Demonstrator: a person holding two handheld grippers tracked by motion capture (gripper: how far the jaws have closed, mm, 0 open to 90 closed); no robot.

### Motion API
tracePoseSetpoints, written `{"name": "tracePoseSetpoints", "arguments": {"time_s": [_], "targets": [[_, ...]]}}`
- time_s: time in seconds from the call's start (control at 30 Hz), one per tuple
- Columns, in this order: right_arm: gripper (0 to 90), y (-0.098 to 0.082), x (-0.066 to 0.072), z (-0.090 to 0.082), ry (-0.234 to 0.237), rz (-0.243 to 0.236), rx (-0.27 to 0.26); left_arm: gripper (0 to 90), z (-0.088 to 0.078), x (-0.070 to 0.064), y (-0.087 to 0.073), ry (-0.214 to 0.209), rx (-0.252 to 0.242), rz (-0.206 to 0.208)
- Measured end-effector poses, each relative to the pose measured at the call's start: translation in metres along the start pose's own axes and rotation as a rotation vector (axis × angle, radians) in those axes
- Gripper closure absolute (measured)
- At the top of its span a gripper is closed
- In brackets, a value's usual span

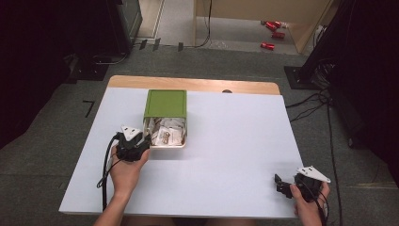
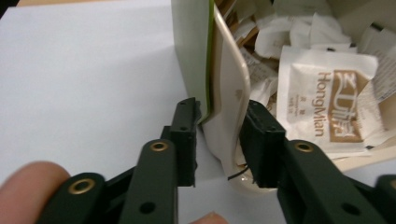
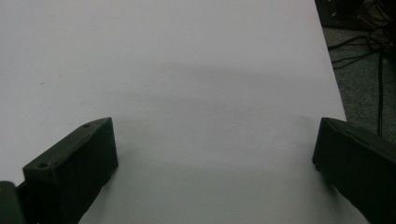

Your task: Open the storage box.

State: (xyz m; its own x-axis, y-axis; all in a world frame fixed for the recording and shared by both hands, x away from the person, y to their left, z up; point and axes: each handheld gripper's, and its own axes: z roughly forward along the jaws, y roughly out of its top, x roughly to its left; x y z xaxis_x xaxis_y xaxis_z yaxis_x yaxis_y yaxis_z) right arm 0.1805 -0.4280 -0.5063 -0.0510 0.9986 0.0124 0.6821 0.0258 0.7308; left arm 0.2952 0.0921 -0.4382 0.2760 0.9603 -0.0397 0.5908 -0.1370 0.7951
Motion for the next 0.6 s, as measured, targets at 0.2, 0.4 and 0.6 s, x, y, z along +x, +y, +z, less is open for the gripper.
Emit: {"name": "tracePoseSetpoints", "arguments": {"time_s": [0.2,0.4,0.6], "targets": [[0.0,0.0000,0.0000,0.0000,0.000,-0.001,0.000,83.7,-0.0008,-0.0020,0.0028,-0.005,-0.006,0.020],[0.0,0.0000,0.0000,0.0000,0.000,-0.001,0.000,86.1,-0.0011,-0.0054,0.0027,0.028,-0.016,0.033],[0.0,0.0000,0.0000,-0.0001,0.000,0.000,0.000,87.7,-0.0039,-0.0068,-0.0003,0.041,-0.029,0.010]]}}
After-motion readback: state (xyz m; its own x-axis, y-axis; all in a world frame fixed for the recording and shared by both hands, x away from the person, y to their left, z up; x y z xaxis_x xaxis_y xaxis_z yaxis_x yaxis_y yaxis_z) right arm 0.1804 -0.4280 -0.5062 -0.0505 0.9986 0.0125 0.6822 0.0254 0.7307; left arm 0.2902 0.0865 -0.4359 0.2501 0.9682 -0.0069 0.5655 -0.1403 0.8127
